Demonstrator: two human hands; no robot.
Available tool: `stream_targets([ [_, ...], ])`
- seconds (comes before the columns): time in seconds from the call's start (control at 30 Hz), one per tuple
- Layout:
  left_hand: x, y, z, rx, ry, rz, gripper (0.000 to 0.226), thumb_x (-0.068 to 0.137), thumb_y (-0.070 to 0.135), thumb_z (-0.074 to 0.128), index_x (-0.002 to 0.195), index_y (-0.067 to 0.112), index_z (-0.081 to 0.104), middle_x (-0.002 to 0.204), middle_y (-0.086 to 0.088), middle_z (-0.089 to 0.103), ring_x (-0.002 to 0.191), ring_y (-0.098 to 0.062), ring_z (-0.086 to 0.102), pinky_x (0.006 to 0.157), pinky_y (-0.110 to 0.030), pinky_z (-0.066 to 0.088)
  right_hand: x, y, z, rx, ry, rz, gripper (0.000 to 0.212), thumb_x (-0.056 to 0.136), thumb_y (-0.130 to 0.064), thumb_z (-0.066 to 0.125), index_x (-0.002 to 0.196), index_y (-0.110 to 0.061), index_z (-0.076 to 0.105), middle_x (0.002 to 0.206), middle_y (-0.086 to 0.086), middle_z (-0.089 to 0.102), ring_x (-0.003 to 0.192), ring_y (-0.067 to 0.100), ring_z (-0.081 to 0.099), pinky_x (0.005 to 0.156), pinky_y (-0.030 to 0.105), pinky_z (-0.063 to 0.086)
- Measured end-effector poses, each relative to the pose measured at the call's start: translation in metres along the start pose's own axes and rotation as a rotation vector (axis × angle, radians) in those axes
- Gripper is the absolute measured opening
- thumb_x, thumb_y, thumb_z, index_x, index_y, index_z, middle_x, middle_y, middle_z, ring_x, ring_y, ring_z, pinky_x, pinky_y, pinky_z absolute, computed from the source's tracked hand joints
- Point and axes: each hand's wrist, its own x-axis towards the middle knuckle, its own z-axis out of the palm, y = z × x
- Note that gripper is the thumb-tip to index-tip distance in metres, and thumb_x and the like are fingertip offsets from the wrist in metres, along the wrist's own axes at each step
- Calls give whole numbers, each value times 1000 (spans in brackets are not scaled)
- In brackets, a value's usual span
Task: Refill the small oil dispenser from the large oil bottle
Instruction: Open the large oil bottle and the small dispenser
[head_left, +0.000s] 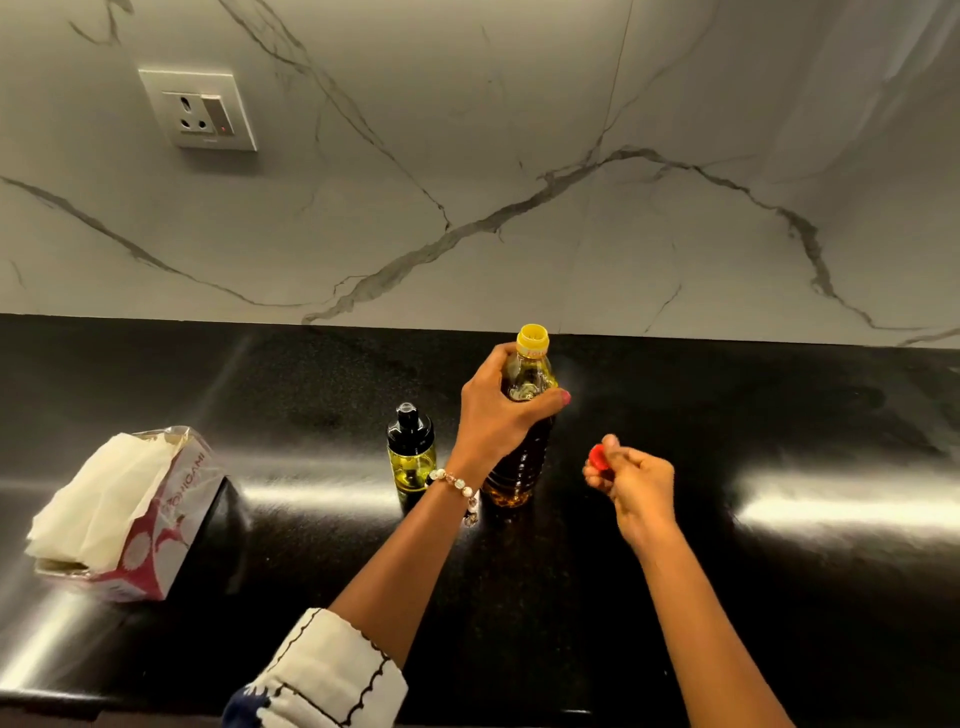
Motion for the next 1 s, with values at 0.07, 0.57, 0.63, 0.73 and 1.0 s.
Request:
stream_targets([
  [0.07,-3,-1,-2,-29,-7,-26,58,67,30,86,116,25,56,103,5,66,96,-8,64,87,-25,52,2,18,-3,-180,23,-35,21,91,-18,65,84,0,71,77,12,69,54,15,64,58,25,54],
  [0.57,-29,-16,5,74,96,-84,87,62,34,88,132,36,37,126,8,56,116,-8,54,100,-31,47,8,60,-9,-762,-77,-270,9,82,-21,75,74,-17,72,64,0,67,58,13,65,60,38,59],
  [0.63,-34,-23,4,126,107,-88,91,61,37,87,137,32,36,130,6,54,119,-10,53,102,-32,46,10,62,-11,-742,-67,-275,12,82,-25,75,76,-16,71,66,0,67,61,14,65,62,39,59],
  [0.73,-46,-31,-2,188,122,-98,89,65,38,85,139,29,36,131,5,53,119,-9,53,99,-31,49,9,63,-11,-671,-12,-316,17,85,-28,71,75,-15,71,66,0,67,66,17,66,68,40,57],
  [1.0,-81,-41,-43,163,341,-156,22,85,5,69,102,19,68,82,5,70,71,-6,67,67,-21,54,-55,48,18,-376,-184,-503,34,91,-41,59,72,-13,66,58,1,55,53,6,47,51,18,37],
])
